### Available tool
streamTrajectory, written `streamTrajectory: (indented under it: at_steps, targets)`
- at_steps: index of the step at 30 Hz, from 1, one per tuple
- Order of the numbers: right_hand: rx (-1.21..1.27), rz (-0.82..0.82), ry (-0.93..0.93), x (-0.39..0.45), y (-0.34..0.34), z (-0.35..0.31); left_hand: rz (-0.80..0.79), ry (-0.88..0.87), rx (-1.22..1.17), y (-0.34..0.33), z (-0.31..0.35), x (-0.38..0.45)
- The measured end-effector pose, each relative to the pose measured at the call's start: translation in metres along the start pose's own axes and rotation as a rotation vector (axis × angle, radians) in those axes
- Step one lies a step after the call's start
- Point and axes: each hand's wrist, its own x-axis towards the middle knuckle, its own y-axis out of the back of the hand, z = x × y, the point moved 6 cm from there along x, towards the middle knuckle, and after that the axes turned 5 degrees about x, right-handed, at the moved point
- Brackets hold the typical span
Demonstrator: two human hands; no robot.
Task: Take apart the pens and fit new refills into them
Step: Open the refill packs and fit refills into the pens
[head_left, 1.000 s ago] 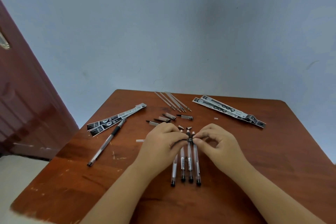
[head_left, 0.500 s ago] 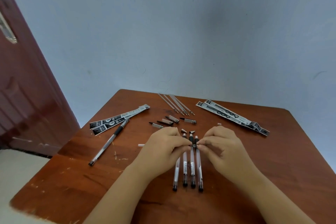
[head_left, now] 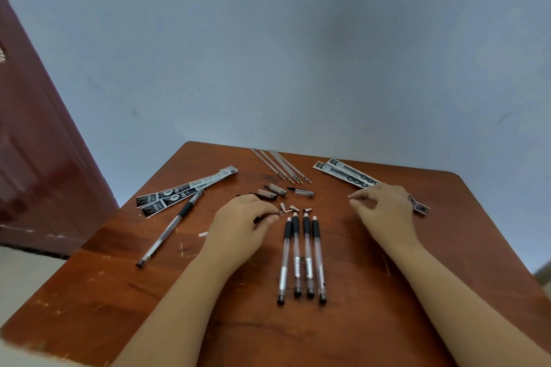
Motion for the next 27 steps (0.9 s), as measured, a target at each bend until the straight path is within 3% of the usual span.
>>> streamTrajectory:
  at_steps: [7, 12, 17, 20, 23, 27]
  targets:
    - [-0.254, -0.091, -0.059, 0.012, -0.017, 0.007, 0.049, 0.027, 0.014, -0.001, -0.007, 0.001]
    - [-0.254, -0.107, -0.09, 0.012, -0.017, 0.01, 0.05, 0.03, 0.019, -0.002, -0.007, 0.001]
    - [-0.094, 0.033, 0.043, -0.001, -0.006, -0.008, 0.054, 0.031, 0.021, -0.002, -0.008, 0.0]
    - [-0.147, -0.159, 0.18, -0.017, -0.013, -0.035, 0.088, 0.029, 0.025, 0.0, -0.009, 0.0]
    - [-0.189, -0.346, 0.179, -0.036, -0.023, -0.052, 0.147, 0.035, 0.026, 0.003, -0.009, 0.0]
    - [-0.192, -0.402, 0.134, -0.048, -0.026, -0.057, 0.193, 0.066, 0.027, 0.004, -0.011, -0.002]
